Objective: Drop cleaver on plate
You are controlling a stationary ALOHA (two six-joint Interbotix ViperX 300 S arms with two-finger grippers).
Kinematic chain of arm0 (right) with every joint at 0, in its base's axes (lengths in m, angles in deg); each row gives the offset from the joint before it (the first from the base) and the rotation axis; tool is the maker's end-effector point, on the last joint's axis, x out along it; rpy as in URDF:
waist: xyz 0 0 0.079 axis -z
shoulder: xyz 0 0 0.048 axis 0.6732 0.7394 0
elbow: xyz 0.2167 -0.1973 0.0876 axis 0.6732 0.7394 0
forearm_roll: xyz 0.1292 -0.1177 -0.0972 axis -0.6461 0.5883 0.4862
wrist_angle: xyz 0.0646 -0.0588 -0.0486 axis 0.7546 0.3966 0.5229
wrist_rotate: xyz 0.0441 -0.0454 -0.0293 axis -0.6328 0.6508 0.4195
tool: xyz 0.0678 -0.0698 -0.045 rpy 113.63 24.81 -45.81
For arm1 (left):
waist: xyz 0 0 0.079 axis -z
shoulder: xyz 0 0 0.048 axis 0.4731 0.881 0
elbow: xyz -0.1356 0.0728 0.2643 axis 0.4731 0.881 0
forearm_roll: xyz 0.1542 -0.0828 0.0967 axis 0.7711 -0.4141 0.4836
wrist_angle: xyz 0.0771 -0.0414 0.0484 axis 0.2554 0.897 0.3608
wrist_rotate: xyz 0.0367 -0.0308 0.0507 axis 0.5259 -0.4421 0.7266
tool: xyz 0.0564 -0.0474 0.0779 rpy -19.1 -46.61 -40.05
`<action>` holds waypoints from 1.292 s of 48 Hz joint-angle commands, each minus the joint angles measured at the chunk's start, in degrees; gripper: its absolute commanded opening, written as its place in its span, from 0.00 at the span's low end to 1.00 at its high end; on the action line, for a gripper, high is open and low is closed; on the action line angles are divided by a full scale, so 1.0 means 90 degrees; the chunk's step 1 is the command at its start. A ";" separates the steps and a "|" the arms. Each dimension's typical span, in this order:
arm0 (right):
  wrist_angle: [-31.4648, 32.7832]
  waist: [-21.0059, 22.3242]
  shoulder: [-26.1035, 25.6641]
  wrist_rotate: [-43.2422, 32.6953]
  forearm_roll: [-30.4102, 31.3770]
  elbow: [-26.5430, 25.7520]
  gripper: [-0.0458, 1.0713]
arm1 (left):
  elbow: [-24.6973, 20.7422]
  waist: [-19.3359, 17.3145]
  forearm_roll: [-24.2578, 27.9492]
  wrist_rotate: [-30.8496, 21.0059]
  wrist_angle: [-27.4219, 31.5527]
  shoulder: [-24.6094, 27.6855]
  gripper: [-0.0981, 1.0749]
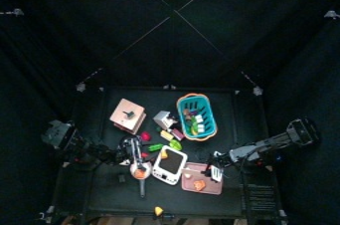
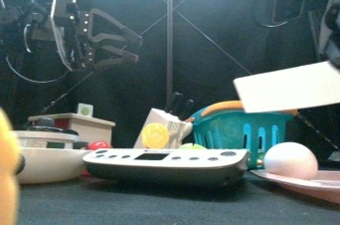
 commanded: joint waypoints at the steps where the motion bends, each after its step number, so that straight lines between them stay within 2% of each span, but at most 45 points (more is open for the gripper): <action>1: 0.0000 -0.0039 -0.0264 0.0000 -0.0537 0.0186 0.54 | -0.0029 -0.0020 0.0029 0.0000 -0.0059 -0.0088 0.85; 6: 0.0000 -0.0039 -0.0332 0.0010 -0.0771 0.0391 0.55 | -0.0010 -0.0020 0.0029 0.0000 -0.0059 -0.0088 0.85; 25: 0.0068 0.0186 -0.0117 0.0000 -0.0508 0.0508 0.61 | -0.0010 -0.0020 0.0029 0.0000 -0.0059 -0.0088 0.85; 48: 0.0371 0.0830 -0.0166 0.0000 0.0029 0.0381 0.85 | -0.0010 -0.0020 0.0029 0.0000 -0.0059 -0.0107 0.85; 56: 0.0469 0.0869 -0.0215 0.0010 0.0156 0.0273 0.95 | 0.0020 -0.0020 0.0029 0.0000 -0.0059 -0.0137 0.85; 62: 0.0518 0.0869 -0.0205 0.0010 0.0225 0.0234 0.96 | 0.0020 -0.0010 0.0029 0.0000 -0.0059 -0.0137 0.85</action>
